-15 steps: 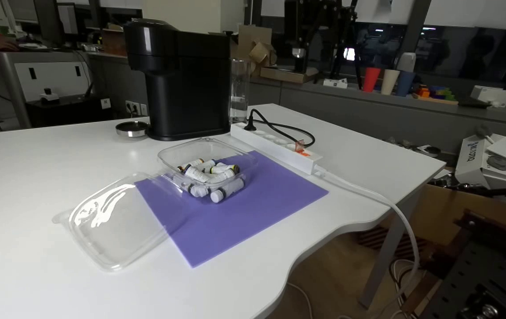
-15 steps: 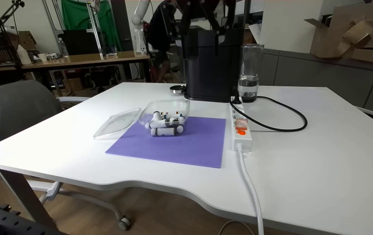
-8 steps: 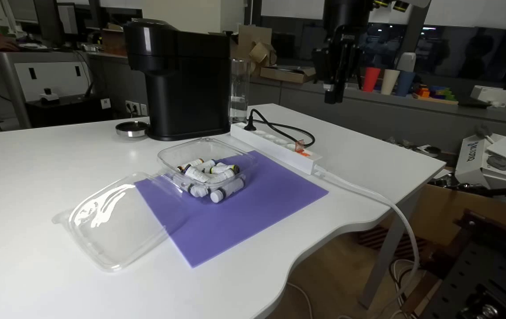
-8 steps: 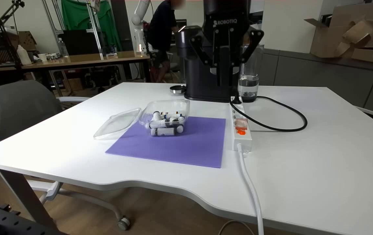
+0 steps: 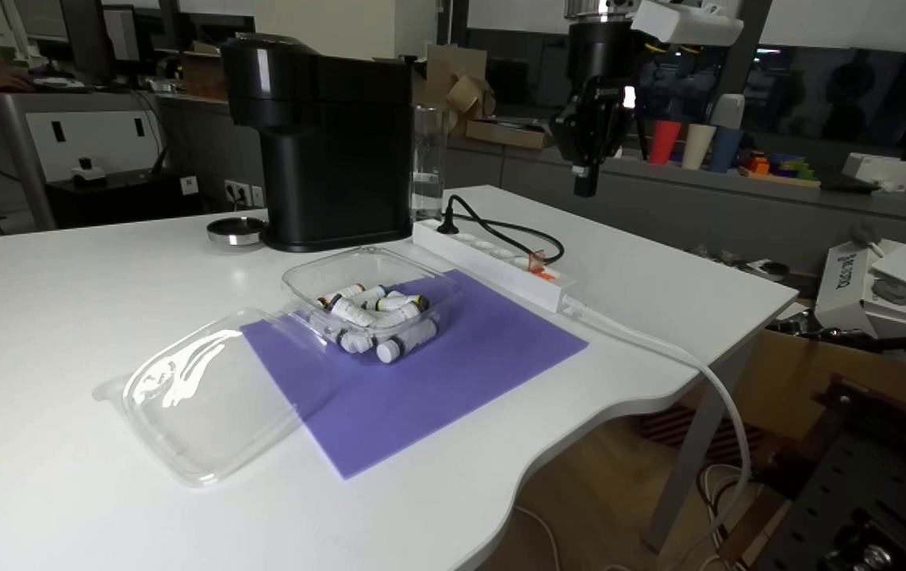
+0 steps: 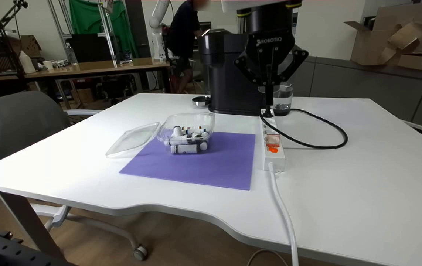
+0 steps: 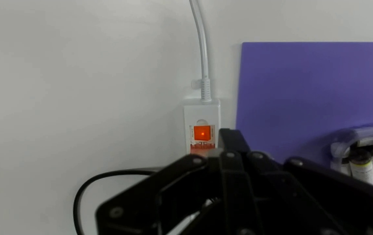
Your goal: Turn off the extension cord switch
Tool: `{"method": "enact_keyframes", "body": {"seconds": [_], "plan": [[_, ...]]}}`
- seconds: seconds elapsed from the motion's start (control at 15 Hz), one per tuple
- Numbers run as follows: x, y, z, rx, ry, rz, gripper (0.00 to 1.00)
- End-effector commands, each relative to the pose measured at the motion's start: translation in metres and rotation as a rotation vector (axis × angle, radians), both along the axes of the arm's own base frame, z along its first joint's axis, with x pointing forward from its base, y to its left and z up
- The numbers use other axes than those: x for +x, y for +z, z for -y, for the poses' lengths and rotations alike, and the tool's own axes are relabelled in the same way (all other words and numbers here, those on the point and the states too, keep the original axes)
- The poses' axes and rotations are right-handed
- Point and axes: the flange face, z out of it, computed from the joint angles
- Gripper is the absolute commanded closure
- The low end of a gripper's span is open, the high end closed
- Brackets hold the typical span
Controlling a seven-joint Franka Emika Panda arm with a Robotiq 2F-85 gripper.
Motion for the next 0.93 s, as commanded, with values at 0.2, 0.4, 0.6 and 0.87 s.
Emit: {"method": "enact_keyframes", "body": {"seconds": [0.2,0.4,0.6,0.87], "plan": [[0.013,-0.019,0.004,0.020,-0.025,-0.024,1.00],[0.022,-0.039,0.009,0.020,-0.037,-0.037,1.00],[0.031,-0.054,0.015,0.008,-0.023,-0.026,1.00],[0.044,-0.069,0.022,-0.009,0.042,-0.002,1.00]]}}
